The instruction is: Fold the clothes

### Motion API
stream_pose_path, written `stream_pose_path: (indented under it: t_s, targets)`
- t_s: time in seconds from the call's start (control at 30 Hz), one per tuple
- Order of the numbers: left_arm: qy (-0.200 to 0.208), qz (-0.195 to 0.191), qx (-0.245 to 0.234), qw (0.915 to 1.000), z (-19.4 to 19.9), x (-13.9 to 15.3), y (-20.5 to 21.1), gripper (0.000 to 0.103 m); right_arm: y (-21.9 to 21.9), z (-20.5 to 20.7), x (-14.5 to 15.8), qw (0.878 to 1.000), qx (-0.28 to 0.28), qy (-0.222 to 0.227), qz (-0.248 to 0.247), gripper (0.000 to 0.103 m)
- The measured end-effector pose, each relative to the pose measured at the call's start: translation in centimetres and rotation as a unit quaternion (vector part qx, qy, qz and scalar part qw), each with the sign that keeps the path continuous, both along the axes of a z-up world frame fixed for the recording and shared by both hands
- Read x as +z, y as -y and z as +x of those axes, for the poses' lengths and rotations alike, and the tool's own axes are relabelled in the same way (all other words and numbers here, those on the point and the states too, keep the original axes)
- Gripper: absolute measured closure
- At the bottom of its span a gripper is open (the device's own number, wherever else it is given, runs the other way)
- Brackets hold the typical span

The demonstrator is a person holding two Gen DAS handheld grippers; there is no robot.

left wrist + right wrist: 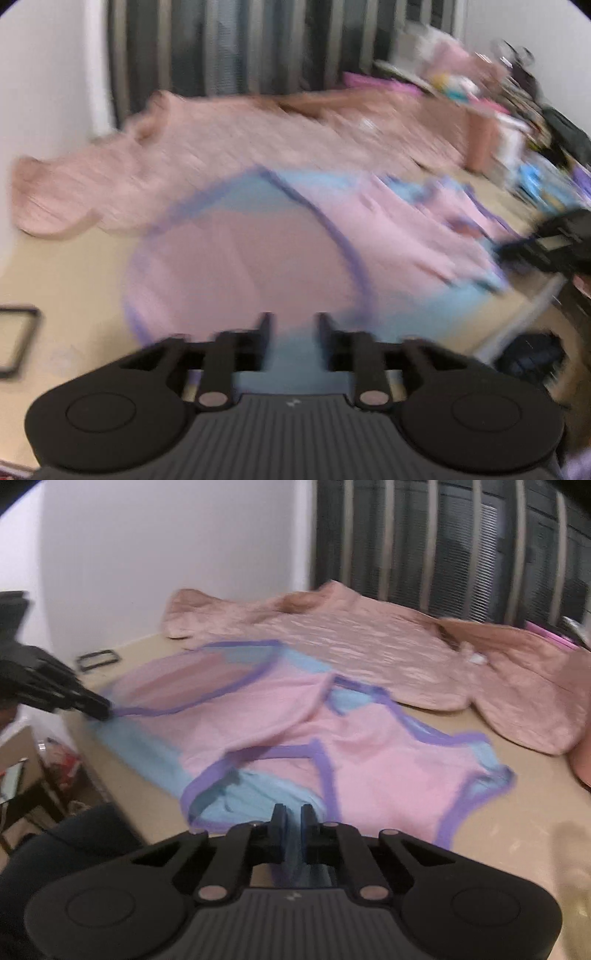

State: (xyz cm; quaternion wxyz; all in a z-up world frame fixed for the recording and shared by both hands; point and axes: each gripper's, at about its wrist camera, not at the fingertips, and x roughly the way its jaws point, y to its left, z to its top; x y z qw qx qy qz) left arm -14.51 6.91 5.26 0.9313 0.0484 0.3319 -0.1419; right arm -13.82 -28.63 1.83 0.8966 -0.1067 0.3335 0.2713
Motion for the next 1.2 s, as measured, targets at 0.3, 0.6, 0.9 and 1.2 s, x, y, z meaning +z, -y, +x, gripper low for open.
stream_pose_path:
  t_s: [0.3, 0.6, 0.9, 1.2]
  targets:
    - [-0.013, 0.056, 0.127, 0.9902, 6.5, -1.7, -1.5, 0.06, -0.7, -0.5, 3.8, 0.996, 0.0, 0.032, 0.084, 0.072]
    - [0.01, 0.013, -0.02, 0.9997, 5.0, -0.9, 7.0, 0.058, -1.7, 1.6, 3.9, 0.993, -0.091, 0.044, 0.057, 0.072]
    - [-0.01, 0.037, -0.035, 0.9987, 4.0, -3.4, 8.9, 0.058, -2.0, 8.8, 1.1, 0.986, -0.152, -0.018, 0.061, 0.101]
    - [-0.01, 0.0, -0.03, 0.9995, 3.1, -3.1, 6.9, 0.057, 3.7, 6.6, 0.4, 0.958, -0.274, -0.009, 0.081, 0.093]
